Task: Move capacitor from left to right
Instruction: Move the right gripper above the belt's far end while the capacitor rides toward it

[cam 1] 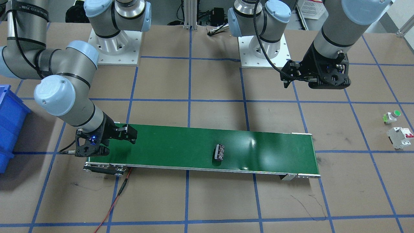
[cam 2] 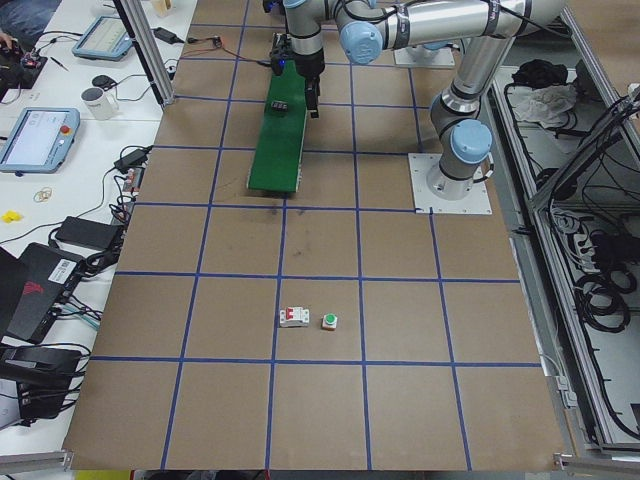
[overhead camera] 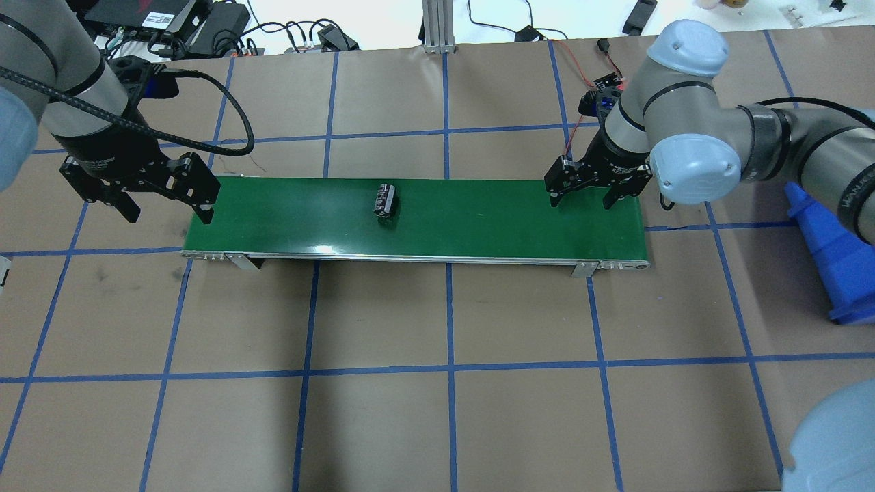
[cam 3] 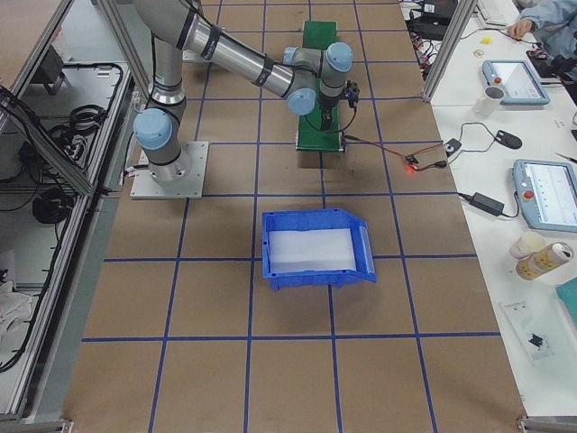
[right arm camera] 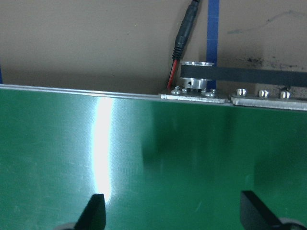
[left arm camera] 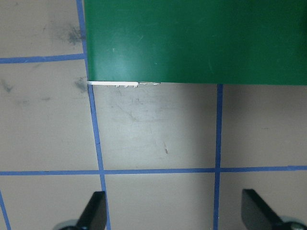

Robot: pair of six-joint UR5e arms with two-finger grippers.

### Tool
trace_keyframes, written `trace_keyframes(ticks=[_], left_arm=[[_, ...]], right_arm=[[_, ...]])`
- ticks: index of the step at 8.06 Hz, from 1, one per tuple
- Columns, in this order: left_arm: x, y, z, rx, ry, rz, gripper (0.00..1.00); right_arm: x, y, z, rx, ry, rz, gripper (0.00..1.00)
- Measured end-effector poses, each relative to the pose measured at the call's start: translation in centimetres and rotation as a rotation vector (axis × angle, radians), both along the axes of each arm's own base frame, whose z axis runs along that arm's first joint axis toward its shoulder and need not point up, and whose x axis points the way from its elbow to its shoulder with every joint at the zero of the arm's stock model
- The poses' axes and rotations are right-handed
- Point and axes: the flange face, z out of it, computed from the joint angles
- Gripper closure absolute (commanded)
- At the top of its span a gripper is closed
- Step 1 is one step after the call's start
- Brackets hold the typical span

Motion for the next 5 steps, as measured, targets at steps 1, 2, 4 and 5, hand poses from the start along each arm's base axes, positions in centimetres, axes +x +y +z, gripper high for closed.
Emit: trace_keyframes(ticks=[1, 2, 4, 5], left_arm=[[0.00, 0.00, -0.03, 0.001, 0.000, 0.000, 0.00], [0.01, 0.00, -0.06, 0.001, -0.001, -0.001, 0.00], [0.01, 0.04, -0.18, 0.004, 0.000, -0.002, 0.00], [0.01, 0.05, -0.19, 0.005, -0.001, -0.003, 0.00]], right_arm=[[0.02, -0.01, 0.01, -0.001, -0.002, -0.001, 0.00], [0.03, -0.01, 0.02, -0.001, -0.003, -0.001, 0.00], [0.08, -0.01, 0.02, -0.001, -0.005, -0.003, 0.00], [0.12, -0.01, 0.04, -0.001, -0.006, -0.006, 0.00]])
